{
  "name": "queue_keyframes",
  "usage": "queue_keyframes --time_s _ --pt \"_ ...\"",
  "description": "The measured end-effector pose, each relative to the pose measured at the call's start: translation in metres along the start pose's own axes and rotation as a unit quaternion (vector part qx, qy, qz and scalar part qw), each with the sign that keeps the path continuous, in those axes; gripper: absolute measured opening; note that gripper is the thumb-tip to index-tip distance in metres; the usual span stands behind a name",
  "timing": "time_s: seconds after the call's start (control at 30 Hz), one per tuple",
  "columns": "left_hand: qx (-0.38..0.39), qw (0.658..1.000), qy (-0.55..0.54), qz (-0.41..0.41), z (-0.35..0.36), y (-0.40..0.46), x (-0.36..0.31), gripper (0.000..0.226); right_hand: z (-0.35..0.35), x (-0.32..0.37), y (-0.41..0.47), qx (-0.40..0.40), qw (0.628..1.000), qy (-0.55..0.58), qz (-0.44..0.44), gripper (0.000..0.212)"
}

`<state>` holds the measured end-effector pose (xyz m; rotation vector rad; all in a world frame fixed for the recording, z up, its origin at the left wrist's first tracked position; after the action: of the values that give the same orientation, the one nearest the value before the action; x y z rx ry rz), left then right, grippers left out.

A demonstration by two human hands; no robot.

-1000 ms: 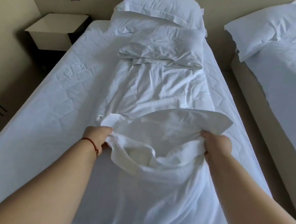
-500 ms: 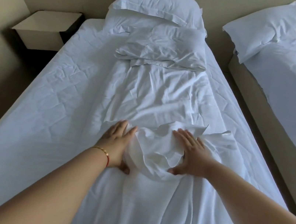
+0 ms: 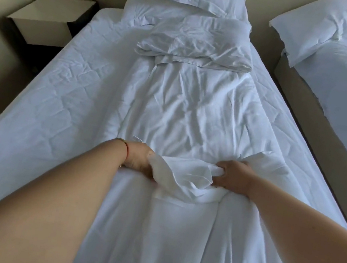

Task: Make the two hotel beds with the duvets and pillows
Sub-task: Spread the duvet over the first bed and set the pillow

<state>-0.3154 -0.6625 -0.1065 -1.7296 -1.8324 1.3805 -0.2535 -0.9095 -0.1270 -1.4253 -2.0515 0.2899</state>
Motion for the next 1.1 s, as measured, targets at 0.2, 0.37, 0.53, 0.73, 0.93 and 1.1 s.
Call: queue_keyframes --time_s 0.2,0.37,0.53,0.73,0.93,1.1 --pt "0.122 0.937 -0.280 0.168 -0.010 -0.057 -0.031 0.133 -0.003 -0.013 -0.008 0.006 0.995 0.093 0.030 0.052" --pt "-0.082 0.970 0.191 0.123 0.052 -0.036 -0.086 0.140 -0.005 -0.007 -0.011 -0.001 0.990 0.130 0.054 0.056" --pt "-0.163 0.974 0.152 0.042 0.036 0.003 -0.058 0.109 -0.028 0.046 -0.044 0.044 0.982 0.138 -0.119 0.104" --pt "-0.209 0.964 0.160 0.031 0.022 0.028 -0.040 0.069 -0.002 0.032 -0.002 0.051 0.994 -0.091 -0.017 0.118" --pt "-0.206 0.968 0.138 0.029 0.015 0.024 -0.036 0.054 -0.002 0.042 -0.011 0.023 0.997 -0.071 -0.019 0.068" --pt "-0.199 0.977 0.068 0.018 0.022 0.016 -0.031 0.058 -0.002 0.040 -0.018 0.048 0.999 0.006 -0.003 0.061"
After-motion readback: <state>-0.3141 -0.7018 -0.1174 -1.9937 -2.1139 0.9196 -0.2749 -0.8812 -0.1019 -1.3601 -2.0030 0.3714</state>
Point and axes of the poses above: each hand's wrist, its own y-axis towards the middle knuckle, its own z-axis out of the palm, x = y × z, the point moved 8 cm from there along y, towards the middle knuckle, and after that the axes turned 6 degrees about x, right-handed, at the moved point
